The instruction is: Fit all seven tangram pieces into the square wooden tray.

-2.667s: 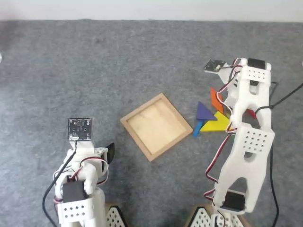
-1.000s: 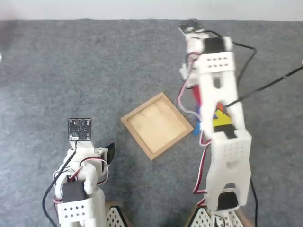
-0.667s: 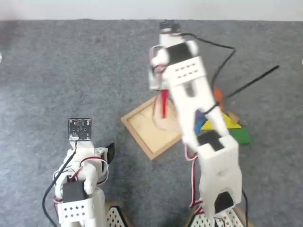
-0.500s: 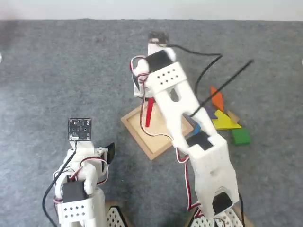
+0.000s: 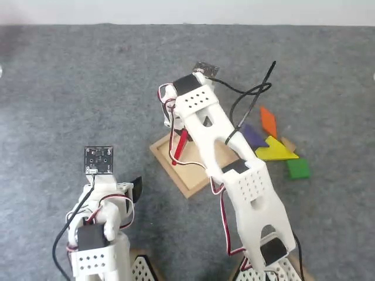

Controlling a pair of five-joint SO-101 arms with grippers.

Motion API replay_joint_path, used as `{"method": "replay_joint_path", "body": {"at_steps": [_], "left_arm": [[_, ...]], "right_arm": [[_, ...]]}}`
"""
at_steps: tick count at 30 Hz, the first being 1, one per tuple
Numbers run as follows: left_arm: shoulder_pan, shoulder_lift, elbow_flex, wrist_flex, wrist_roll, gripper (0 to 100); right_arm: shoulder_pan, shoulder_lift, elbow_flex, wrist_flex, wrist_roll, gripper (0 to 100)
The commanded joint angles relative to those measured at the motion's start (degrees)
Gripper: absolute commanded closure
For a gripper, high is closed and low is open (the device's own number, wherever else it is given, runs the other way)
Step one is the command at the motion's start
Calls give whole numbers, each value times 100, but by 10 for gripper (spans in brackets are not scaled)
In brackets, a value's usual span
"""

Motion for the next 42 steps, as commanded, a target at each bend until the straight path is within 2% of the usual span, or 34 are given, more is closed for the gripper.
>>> {"method": "replay_joint_path", "body": {"at_steps": [1, 5, 11, 19, 28, 33, 38, 42], "left_arm": [[-9, -123, -127, 26, 44, 729], [-9, -123, -127, 26, 44, 729], [-9, -123, -127, 26, 44, 729], [-9, -123, -127, 26, 44, 729], [-9, -123, -127, 26, 44, 729], [-9, -123, -127, 26, 44, 729], [-9, -123, -127, 26, 44, 729], [-9, -123, -127, 26, 44, 729]], "right_arm": [[92, -110, -53, 295, -18, 900], [92, -127, -53, 664, 193, 855], [84, -154, 237, 681, 440, 854], [110, -145, 1371, 673, 1020, 854], [593, -198, 1363, 655, 1187, 854], [637, -840, 1398, 664, 1547, 854], [637, -1710, 1398, 646, 1547, 854], [462, -1780, 1670, 646, 1547, 854]]}}
